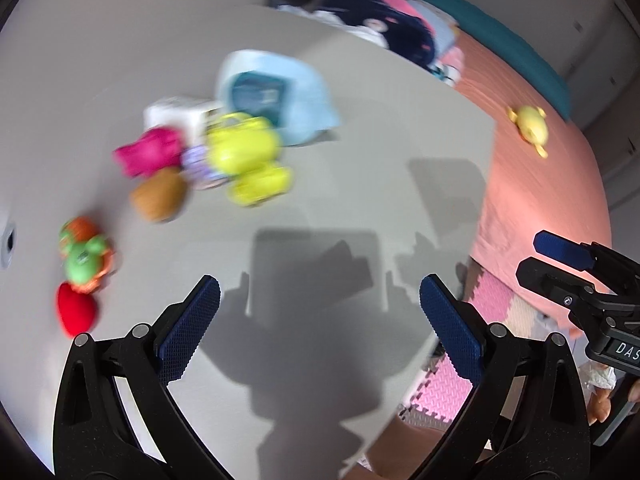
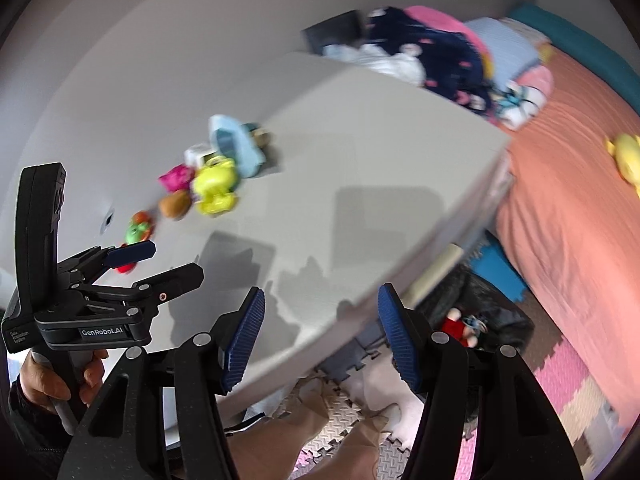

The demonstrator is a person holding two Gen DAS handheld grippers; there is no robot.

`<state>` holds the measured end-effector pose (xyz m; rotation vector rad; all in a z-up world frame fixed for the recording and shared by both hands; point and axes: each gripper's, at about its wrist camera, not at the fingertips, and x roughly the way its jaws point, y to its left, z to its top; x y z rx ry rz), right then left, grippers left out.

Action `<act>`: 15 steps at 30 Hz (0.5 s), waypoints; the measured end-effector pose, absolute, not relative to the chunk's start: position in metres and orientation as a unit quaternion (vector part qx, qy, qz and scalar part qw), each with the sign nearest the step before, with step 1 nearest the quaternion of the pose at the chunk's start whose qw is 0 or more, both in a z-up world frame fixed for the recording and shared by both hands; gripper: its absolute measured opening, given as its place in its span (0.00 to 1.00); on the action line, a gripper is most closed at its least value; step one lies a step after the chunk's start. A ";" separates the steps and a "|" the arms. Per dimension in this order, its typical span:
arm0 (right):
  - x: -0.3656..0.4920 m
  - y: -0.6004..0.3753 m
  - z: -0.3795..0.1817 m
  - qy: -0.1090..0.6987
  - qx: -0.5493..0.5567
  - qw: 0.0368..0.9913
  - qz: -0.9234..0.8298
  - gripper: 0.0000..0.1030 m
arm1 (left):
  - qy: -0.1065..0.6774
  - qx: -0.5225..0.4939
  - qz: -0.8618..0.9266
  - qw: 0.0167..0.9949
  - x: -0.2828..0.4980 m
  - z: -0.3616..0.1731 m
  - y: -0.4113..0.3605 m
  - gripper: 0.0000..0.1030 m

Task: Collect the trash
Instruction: 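Move both tools back over the desk toward the remaining toys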

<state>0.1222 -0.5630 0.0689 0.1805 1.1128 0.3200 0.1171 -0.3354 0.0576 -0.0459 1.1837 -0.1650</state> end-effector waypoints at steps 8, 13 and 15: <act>0.143 -0.483 0.068 0.529 0.047 0.820 0.212 0.59 | 0.546 -0.062 -0.008 0.836 0.100 0.056 -0.251 0.94; 0.152 -0.442 0.064 0.535 0.031 0.810 0.238 0.59 | 0.539 -0.084 0.034 0.838 0.089 0.050 -0.202 0.94; 0.156 -0.431 0.062 0.537 0.024 0.807 0.244 0.59 | 0.542 -0.089 0.045 0.834 0.089 0.044 -0.184 0.94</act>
